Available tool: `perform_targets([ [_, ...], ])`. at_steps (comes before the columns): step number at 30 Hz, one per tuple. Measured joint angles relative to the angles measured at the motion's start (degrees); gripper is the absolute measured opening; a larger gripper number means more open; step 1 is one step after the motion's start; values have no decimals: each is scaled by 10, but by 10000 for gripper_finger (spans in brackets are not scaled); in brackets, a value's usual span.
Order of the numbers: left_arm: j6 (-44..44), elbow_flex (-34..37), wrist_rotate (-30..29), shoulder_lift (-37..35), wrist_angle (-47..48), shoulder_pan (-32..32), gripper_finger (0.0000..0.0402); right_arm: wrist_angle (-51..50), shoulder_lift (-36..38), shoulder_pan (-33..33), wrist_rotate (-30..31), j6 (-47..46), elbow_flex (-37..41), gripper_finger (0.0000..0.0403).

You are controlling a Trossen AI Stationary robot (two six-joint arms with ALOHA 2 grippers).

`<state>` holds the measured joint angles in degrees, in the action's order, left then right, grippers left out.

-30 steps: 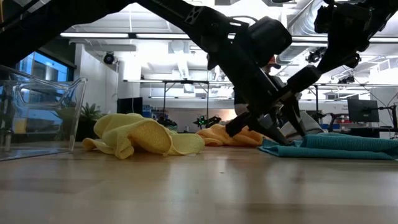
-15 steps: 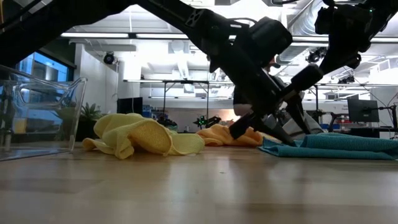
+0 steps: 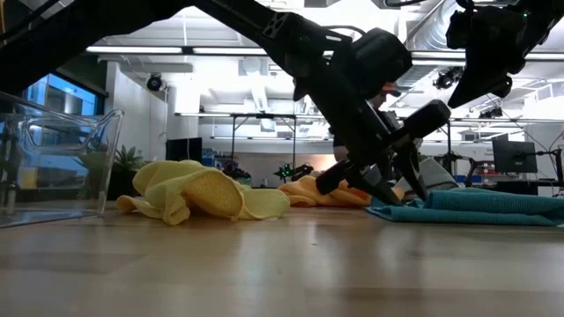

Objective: Fold microfiber towels
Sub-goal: Fold the blue towel

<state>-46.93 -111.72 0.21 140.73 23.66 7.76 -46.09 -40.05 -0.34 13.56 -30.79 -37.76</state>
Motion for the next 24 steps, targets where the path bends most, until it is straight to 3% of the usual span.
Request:
perform_targets([
  [11, -11, 0, -2, 3, -55, -11, 147, 0, 0, 0, 0, -3, 0, 0],
  [16, -8, 0, 8, 3, -27, -11, 147, -3, 0, 0, -5, -10, 0, 0],
  [24, 31, 0, 13, 0, 9, 6, 147, -141, 6, 0, -65, -100, 16, 0],
])
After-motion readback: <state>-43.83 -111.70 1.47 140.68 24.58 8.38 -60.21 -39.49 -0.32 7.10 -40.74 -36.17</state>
